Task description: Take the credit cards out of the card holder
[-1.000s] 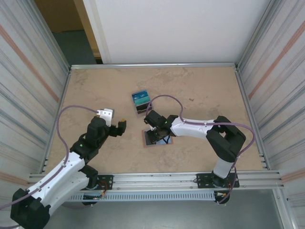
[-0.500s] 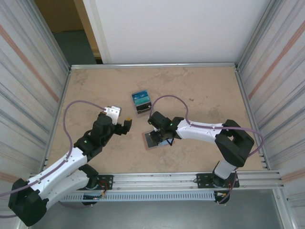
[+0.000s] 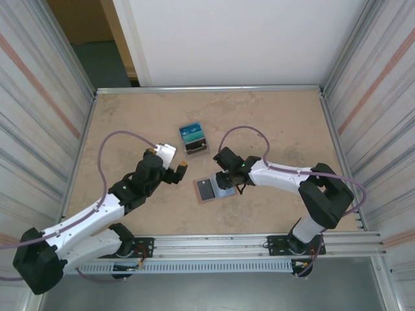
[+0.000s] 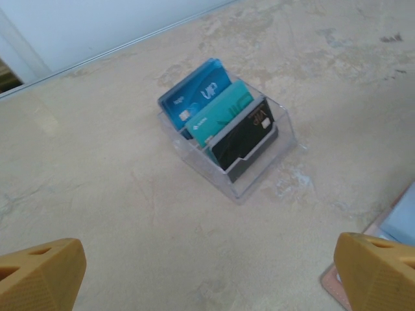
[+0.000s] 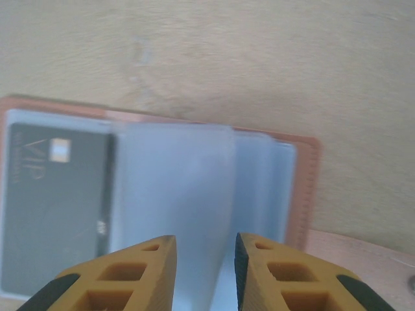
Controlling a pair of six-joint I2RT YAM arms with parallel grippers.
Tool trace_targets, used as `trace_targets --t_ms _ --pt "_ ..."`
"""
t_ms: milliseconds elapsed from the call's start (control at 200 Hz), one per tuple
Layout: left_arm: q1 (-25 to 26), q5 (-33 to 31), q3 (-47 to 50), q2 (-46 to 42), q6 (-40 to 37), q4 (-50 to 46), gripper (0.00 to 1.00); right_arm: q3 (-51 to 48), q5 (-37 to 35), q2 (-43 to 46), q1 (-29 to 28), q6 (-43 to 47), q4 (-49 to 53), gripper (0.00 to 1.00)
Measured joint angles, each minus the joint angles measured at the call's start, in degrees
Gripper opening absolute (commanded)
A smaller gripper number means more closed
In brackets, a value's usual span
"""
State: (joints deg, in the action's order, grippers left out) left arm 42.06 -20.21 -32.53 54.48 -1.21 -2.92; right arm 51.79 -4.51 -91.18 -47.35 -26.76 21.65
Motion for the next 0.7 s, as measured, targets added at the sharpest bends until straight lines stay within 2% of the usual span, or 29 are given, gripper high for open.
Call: trace_targets --t_ms 416,702 --pt "9.4 -1.3 -6.0 17.6 -5.7 -2.9 0.99 -2.5 2.4 3.0 6.0 -3.5 0.0 0.3" --pt "9.8 0.3 -6.9 24.4 -5.0 -2.9 0.99 -4.5 5.2 9.5 9.5 -5.8 0.0 0.29"
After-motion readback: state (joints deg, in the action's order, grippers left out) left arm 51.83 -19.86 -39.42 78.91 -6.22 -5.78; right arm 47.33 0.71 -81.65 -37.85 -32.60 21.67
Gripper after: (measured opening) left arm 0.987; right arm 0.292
